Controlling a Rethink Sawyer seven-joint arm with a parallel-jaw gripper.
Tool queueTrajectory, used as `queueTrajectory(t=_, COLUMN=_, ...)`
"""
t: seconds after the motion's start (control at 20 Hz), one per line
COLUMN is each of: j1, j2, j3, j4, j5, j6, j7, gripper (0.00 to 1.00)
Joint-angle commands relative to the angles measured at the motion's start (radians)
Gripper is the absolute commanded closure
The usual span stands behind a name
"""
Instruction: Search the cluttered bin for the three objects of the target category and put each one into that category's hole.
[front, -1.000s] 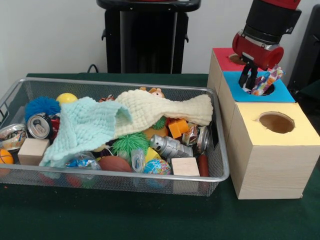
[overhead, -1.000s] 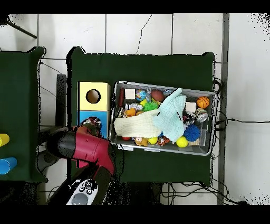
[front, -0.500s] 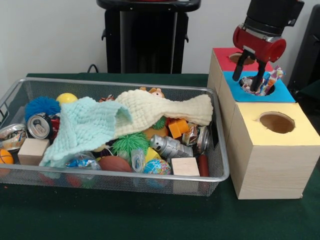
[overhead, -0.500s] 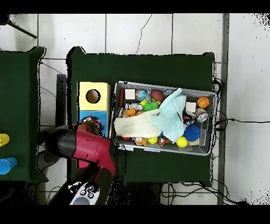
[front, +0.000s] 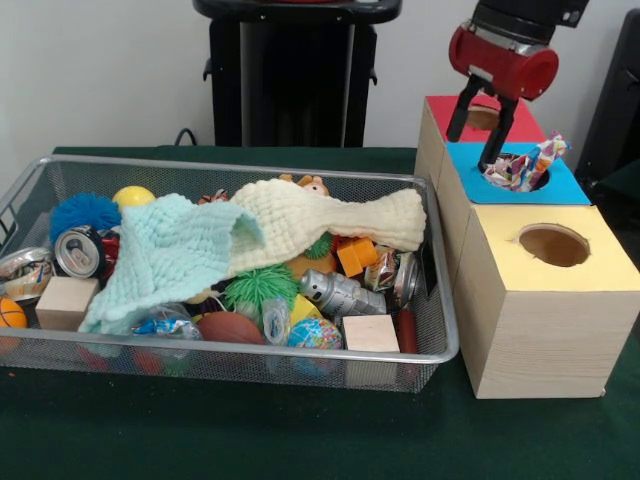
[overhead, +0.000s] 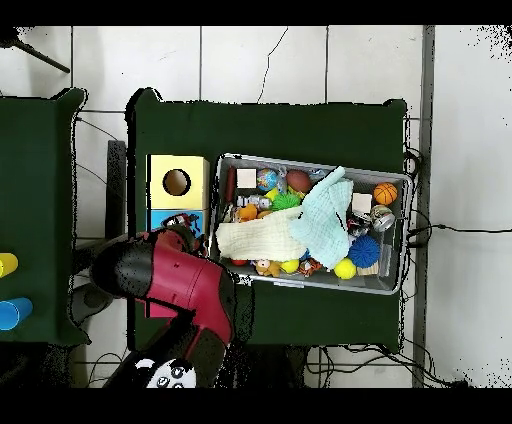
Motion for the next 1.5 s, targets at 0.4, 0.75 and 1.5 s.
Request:
queueTrajectory(t=0.4, j1=-0.019, j2=-0.074, j3=0.032, j4=-0.072, j5=-0.015, j6=0.3, j7=0.18, gripper=0.0)
queueTrajectory(t=0.75, j1=0.007, j2=-0.066, j3=0.051, j4=-0.056, j5=0.007, j6=0.287, j7=0.222, gripper=1.0)
queueTrajectory(t=1.5, j1=0.03, j2=-0.004, j3=0.073, j4=-0.015, j5=0.035, j6=0.172, j7=0.24, gripper=1.0)
